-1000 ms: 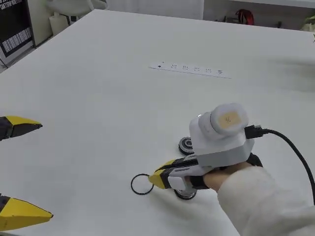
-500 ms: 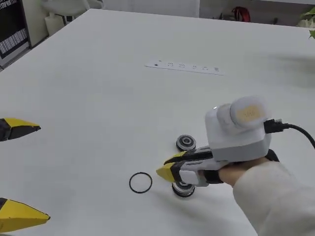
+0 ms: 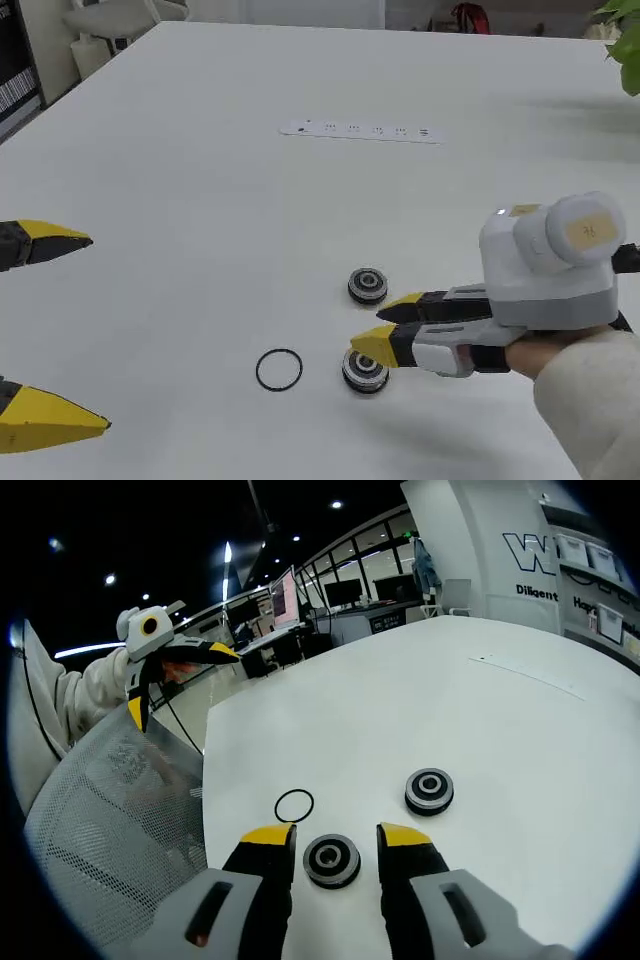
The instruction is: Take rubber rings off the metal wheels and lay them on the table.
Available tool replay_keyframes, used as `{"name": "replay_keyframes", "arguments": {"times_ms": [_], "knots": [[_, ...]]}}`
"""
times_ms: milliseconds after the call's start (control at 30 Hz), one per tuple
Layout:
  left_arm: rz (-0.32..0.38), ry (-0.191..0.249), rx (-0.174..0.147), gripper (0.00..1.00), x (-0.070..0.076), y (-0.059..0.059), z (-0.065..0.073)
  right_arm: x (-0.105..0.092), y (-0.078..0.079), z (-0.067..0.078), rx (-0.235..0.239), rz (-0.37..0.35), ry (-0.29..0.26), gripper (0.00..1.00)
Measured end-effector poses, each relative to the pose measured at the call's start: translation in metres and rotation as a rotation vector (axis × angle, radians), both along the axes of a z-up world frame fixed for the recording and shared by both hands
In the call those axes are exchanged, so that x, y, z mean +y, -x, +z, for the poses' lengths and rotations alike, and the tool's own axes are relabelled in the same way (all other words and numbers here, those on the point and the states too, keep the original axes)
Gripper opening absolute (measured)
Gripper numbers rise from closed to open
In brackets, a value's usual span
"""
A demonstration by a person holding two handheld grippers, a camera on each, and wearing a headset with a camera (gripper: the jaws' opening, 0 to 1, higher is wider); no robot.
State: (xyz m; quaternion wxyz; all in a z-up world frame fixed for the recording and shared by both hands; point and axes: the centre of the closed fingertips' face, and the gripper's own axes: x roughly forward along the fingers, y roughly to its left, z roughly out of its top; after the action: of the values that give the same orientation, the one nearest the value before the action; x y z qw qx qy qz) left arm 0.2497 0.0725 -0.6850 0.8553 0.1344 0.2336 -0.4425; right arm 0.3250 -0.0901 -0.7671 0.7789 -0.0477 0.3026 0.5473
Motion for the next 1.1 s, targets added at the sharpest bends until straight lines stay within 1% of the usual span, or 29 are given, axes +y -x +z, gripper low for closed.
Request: {"name": "replay_keyframes", "arguments": {"times_ms": [33,100,200,267,400,567,633,733,967,1100], "knots": [[-0.01,-0.005,-0.011,0.99,-0.002,-0.002,0.002,-0.005,-0.002,-0.002,-0.003,-0.006,-0.001,0.32],[-0.023,0.0,-0.013,0.99,-0.007,-0.005,0.005,-0.01,0.0,-0.002,0.004,-0.012,-0.013,0.34],[-0.044,0.002,-0.018,0.98,-0.013,-0.01,0.007,-0.016,0.002,-0.002,0.001,-0.017,-0.019,0.35],[-0.061,-0.008,-0.026,0.98,-0.017,-0.013,0.008,-0.018,0.005,-0.004,-0.002,-0.014,-0.02,0.36],[-0.091,-0.009,-0.035,0.98,-0.028,-0.019,0.011,-0.024,0.007,-0.009,-0.002,-0.005,-0.009,0.37],[-0.121,-0.015,-0.051,0.98,-0.041,-0.028,0.01,-0.025,0.014,-0.013,0.001,0.005,-0.005,0.39],[-0.13,-0.01,-0.062,0.99,-0.047,-0.033,0.011,-0.025,0.016,-0.014,0.0,0.009,-0.005,0.41],[-0.14,-0.004,-0.069,0.99,-0.055,-0.038,0.012,-0.025,0.018,-0.015,0.004,0.01,-0.01,0.42],[-0.182,0.013,-0.082,0.98,-0.079,-0.049,0.01,-0.028,0.018,-0.02,0.012,0.004,-0.006,0.42],[-0.207,0.02,-0.091,0.97,-0.096,-0.056,0.006,-0.028,0.018,-0.022,0.014,0.004,-0.005,0.42]]}}
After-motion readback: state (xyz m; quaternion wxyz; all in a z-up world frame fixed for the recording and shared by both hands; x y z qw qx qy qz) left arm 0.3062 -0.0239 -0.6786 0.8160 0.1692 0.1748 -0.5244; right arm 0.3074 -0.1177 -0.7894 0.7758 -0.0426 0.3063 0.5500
